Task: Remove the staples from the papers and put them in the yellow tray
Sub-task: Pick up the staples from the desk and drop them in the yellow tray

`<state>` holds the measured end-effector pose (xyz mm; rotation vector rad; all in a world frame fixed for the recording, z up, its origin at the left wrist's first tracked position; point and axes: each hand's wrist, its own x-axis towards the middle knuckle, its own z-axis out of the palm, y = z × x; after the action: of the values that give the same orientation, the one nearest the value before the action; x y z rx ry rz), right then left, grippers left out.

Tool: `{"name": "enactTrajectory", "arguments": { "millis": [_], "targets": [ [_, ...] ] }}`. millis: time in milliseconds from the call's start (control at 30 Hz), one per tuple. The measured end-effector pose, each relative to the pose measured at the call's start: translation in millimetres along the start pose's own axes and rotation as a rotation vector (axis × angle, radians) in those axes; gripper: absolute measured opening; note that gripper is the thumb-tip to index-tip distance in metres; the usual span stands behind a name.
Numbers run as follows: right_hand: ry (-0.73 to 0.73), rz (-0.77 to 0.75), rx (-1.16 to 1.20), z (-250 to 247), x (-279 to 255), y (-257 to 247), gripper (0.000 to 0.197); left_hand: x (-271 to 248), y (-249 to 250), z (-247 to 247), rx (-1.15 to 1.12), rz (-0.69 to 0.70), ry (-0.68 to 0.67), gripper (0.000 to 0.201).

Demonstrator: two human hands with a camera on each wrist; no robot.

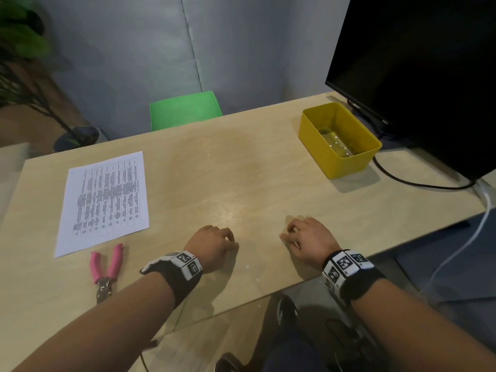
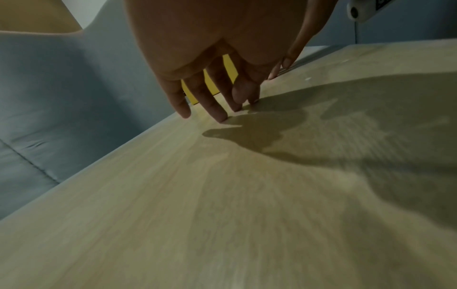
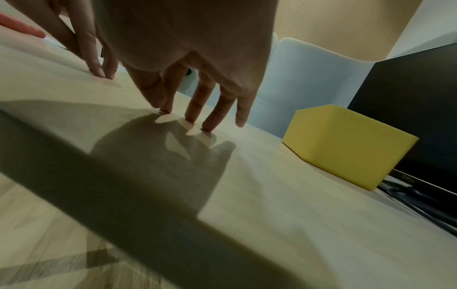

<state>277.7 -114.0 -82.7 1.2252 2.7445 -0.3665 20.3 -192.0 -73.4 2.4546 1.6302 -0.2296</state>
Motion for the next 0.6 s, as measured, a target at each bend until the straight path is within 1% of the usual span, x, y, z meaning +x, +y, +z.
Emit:
{"name": "enactTrajectory", "arguments": {
  "millis": [67,100,167,233,300,367,400,467,500,533,600],
  "targets": [
    [-0.006,0.024,0.026,-1,7,-1,0.034,1,0,-1,0.003,0.01,0.001,0.039],
    [-0.013,0.035,0.039,-2,9,-2,0.034,1,0,0,0.02,0.02,0.011,0.035],
    [-0.022,0.042,0.037,-3,14,-4,0.034,-1,-4,0,0.039,0.01,-0.027,0.021],
    [-0.022,0.042,0.023,-4,16,-7,0.034,-2,-7,9,0.055,-0.011,-0.042,0.027],
    [-0.007,0.06,0.067,-5,18,-9,0.032,-6,-4,6,0.006,-0.054,-0.051,0.023],
    [-0.002,0.12,0.177,-7,21,-8,0.03,-3,-3,2,-0.15,-0.125,-0.003,0.042],
    [-0.007,0.147,0.221,-7,22,-8,0.029,-3,-1,-4,-0.285,-0.221,-0.016,0.044],
    [-0.005,0.177,0.263,-7,24,-7,0.024,-3,2,-9,-0.509,-0.371,0.023,0.042],
    [0.006,0.182,0.269,-6,25,-7,0.021,-3,3,-9,-0.552,-0.393,0.062,0.048],
    [0.02,0.183,0.272,-6,26,-8,0.019,-4,6,-10,-0.539,-0.386,0.072,0.055],
    [0.039,0.177,0.281,-5,27,-7,0.018,-5,8,-10,-0.487,-0.345,0.045,0.072]
  ]
}}
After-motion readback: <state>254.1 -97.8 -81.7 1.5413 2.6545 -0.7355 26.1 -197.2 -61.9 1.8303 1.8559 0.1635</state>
